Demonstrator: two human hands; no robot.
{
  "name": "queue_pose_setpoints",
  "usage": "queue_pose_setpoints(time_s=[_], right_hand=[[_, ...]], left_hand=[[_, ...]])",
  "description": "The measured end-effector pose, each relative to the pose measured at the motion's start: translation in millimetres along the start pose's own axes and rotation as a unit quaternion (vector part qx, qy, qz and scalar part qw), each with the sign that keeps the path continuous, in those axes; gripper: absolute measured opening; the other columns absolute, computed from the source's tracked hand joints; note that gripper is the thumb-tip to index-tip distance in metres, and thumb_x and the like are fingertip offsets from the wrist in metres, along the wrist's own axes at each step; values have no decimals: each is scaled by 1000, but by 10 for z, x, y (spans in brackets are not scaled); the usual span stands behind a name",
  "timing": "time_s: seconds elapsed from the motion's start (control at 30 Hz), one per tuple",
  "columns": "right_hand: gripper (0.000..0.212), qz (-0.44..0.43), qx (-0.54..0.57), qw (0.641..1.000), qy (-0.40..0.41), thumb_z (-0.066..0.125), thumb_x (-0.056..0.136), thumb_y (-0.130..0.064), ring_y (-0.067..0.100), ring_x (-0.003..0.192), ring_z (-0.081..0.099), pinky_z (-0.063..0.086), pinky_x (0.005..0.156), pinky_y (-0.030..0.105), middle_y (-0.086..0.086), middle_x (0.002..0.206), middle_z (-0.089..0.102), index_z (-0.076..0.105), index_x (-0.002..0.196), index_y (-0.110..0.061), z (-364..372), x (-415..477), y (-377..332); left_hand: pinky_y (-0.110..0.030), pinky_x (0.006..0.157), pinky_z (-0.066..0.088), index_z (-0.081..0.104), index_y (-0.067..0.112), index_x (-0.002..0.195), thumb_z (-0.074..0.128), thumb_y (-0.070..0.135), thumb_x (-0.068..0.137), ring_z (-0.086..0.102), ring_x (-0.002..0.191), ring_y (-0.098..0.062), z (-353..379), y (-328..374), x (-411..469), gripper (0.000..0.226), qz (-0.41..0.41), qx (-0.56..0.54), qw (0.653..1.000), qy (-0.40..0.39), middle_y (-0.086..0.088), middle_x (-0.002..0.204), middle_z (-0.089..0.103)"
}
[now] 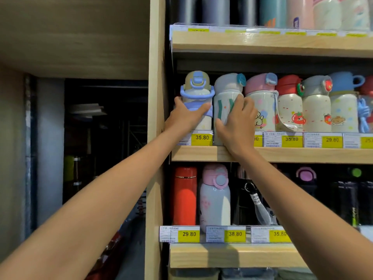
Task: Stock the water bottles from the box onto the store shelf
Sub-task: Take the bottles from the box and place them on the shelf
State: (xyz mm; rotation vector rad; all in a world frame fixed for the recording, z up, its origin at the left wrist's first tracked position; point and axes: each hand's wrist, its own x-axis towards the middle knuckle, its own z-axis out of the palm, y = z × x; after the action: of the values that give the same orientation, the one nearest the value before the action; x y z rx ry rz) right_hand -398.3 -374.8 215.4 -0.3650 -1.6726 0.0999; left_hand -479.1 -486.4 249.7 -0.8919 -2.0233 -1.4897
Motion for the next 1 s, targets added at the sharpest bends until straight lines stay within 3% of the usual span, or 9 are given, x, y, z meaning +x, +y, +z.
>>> queue_pose_setpoints(time_s=[0.2, 0.43, 0.5, 0.6, 0.7, 0.8, 1.0], right_hand=[[73, 40, 20, 999, -6, 56, 84, -26, 35, 124, 32, 30, 101, 40, 18, 140, 35, 23, 144, -3, -17, -17, -128], [59, 23, 43, 999, 5, 58, 82, -28, 32, 118, 36, 25, 95, 32, 16, 130, 41, 37, 132, -4, 3, -12, -83], [59, 16, 70, 997, 4, 58, 83, -28, 31, 117, 41, 32, 95, 33, 15, 129, 40, 37, 132, -4, -1, -16, -84], [59, 16, 77, 997, -1, 58, 82, -24, 32, 111, 49, 44, 83, 37, 15, 129, 39, 35, 133, -4, -13, -27, -98], [68, 33, 55, 998, -18, 56, 82, -25, 34, 112, 51, 45, 79, 40, 16, 136, 38, 27, 140, -6, -7, -33, -120], [73, 41, 34, 998, -29, 56, 84, -29, 33, 109, 54, 45, 77, 40, 14, 129, 46, 22, 144, -6, 4, -30, -115], [67, 39, 16, 999, -34, 61, 84, -38, 33, 115, 47, 44, 82, 39, 14, 129, 43, 33, 137, -6, 9, -43, -78]], left_hand=[[-36, 93, 43, 26, 18, 144, 53, 70, 76, 50, 124, -28, -2, -48, -29, 90, 17, 36, 998, 52, -7, 138, 49], [-37, 90, 41, 22, 16, 145, 51, 69, 79, 50, 123, -30, 24, -32, -84, 90, 19, 71, 994, 78, -9, 139, 48], [-35, 84, 41, 24, 12, 140, 52, 67, 79, 53, 119, -30, 17, -32, -111, 86, 16, 69, 994, 84, -7, 136, 50], [-34, 75, 43, 31, 10, 124, 52, 67, 80, 58, 107, -30, 5, -31, -153, 75, 21, 80, 993, 88, -6, 122, 57], [-38, 81, 48, 33, 10, 122, 51, 67, 80, 58, 105, -30, -10, -34, -173, 73, 26, 86, 992, 86, -7, 122, 56], [-41, 85, 49, 33, 10, 124, 53, 64, 81, 57, 108, -30, -16, -46, -168, 71, 27, 62, 994, 91, -7, 124, 56], [-43, 88, 51, 32, 11, 130, 53, 62, 83, 57, 110, -29, -20, -83, -170, 73, 38, 40, 994, 93, -7, 130, 54]])
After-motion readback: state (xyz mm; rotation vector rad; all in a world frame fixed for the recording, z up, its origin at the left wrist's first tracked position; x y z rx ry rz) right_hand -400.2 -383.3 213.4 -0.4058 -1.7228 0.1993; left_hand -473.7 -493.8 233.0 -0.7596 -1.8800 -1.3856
